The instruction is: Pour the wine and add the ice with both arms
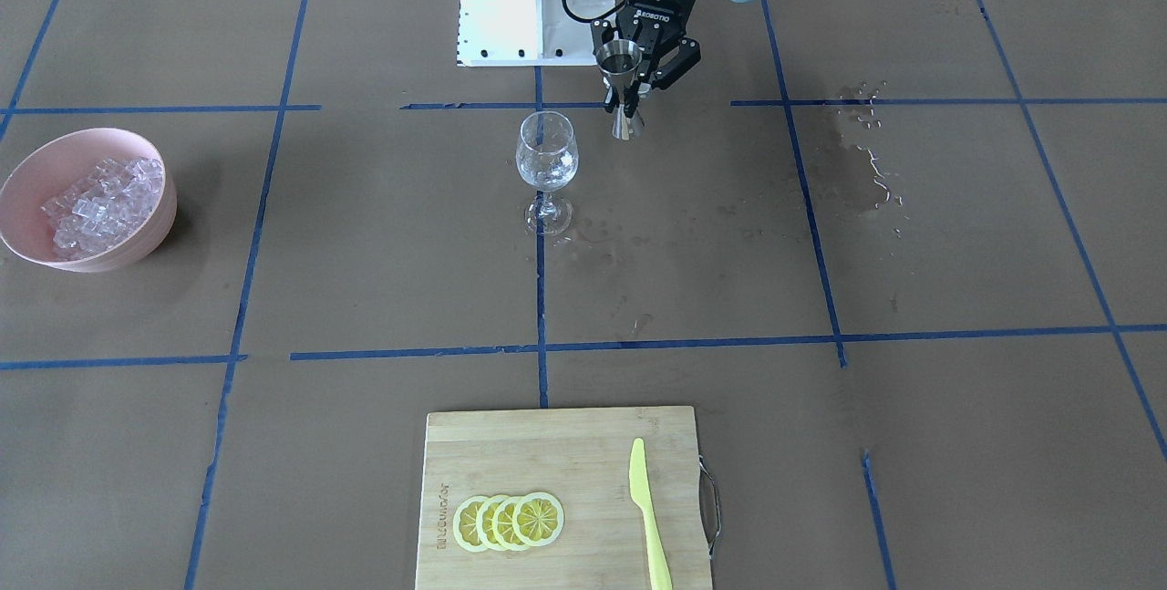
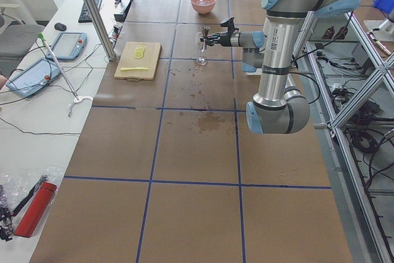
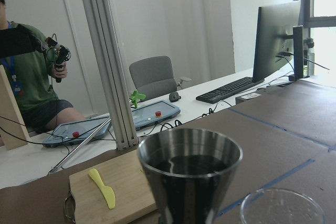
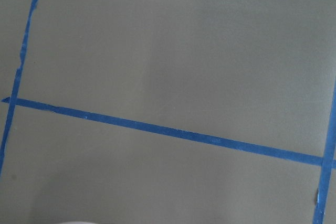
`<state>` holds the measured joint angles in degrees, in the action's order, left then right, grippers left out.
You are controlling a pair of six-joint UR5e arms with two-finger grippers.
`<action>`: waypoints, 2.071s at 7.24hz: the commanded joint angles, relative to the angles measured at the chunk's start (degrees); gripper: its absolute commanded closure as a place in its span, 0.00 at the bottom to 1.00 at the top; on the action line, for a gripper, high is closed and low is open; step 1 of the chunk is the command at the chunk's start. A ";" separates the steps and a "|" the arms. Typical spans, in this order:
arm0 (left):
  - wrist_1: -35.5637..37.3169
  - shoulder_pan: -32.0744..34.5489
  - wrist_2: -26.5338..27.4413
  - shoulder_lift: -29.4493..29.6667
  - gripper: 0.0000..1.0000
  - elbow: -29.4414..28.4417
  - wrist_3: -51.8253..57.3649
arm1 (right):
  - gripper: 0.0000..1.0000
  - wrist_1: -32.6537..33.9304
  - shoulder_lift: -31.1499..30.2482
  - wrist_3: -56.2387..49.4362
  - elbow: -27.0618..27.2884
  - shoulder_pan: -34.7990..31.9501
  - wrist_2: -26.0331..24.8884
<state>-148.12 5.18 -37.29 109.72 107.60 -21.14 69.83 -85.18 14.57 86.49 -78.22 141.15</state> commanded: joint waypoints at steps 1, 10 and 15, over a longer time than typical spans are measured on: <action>13.23 2.73 -12.24 0.67 1.00 2.77 2.67 | 0.00 0.04 -0.16 -0.07 -0.09 0.00 0.00; 32.80 10.11 -20.28 4.80 1.00 7.45 17.51 | 0.00 -0.04 -0.51 0.02 0.00 0.00 0.09; 40.18 10.64 -17.73 7.17 1.00 7.54 33.76 | 0.00 -0.04 -0.42 0.02 -0.18 0.00 0.09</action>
<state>-109.30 15.62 -55.14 116.53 115.09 8.67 69.79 -85.61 14.59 86.38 -78.22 141.24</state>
